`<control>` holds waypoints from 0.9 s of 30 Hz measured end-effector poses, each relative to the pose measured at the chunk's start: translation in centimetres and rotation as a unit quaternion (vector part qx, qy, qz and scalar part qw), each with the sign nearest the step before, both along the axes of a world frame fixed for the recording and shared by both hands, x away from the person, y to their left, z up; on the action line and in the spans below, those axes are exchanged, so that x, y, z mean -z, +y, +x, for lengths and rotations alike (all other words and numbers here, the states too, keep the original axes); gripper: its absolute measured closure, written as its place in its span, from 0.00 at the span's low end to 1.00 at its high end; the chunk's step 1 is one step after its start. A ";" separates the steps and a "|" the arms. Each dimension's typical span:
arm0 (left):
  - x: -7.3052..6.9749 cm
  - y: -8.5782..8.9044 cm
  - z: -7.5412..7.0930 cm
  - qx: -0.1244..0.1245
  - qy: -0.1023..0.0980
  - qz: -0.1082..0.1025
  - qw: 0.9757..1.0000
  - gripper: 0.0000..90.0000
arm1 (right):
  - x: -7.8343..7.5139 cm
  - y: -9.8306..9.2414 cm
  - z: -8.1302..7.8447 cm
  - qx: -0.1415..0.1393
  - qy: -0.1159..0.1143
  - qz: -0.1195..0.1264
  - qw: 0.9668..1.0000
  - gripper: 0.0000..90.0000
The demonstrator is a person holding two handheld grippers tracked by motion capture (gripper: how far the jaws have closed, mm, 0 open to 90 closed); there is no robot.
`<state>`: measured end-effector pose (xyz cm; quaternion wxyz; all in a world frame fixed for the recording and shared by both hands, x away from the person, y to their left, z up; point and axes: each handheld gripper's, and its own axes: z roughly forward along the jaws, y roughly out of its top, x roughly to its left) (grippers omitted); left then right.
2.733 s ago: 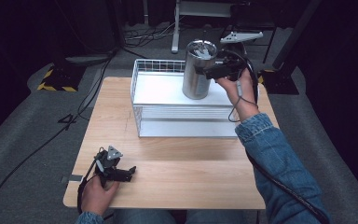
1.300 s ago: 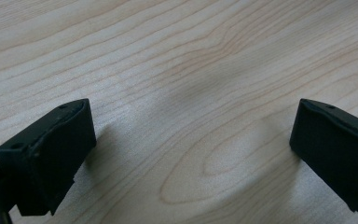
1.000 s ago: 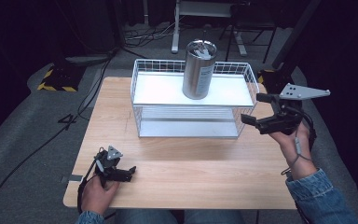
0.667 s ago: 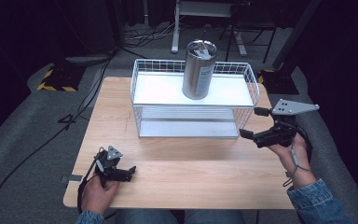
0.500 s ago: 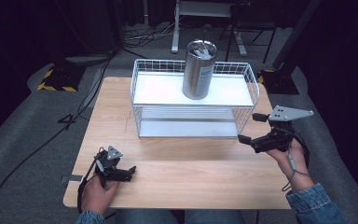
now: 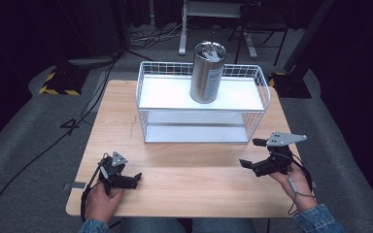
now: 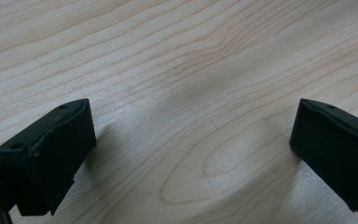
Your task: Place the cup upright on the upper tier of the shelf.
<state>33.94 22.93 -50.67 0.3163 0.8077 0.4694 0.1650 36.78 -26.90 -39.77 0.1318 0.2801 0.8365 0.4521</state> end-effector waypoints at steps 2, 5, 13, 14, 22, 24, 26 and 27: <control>0.0 0.0 0.0 0.000 0.000 0.000 1.000 0.01 | 0.4 0.1 -0.1 0.001 0.002 -0.002 1.000 0.05; 0.0 0.0 0.0 0.000 0.000 0.000 1.000 0.01 | 1.9 0.3 -0.3 0.002 0.004 -0.009 1.000 0.07; 0.0 0.0 0.0 0.000 0.000 0.000 1.000 0.01 | 4.0 0.7 -0.7 0.004 0.011 -0.023 1.000 0.09; 0.0 0.0 0.0 0.000 0.000 0.000 1.000 0.01 | 4.7 0.8 -0.7 0.003 0.015 -0.029 0.999 0.10; 0.0 0.0 0.0 0.000 0.000 0.000 1.000 0.01 | 6.8 1.2 -1.4 0.003 0.025 -0.043 0.999 0.13; 0.0 0.0 0.0 0.000 0.000 0.000 1.000 0.01 | 7.3 1.3 -1.6 0.001 0.026 -0.049 0.998 0.13; 0.0 0.0 0.0 0.000 0.000 0.000 1.000 0.01 | 7.7 1.4 -1.8 0.000 0.029 -0.054 0.998 0.14; 0.0 0.0 0.0 0.000 0.000 0.000 1.000 0.01 | 7.7 1.4 -1.8 0.000 0.029 -0.054 0.998 0.14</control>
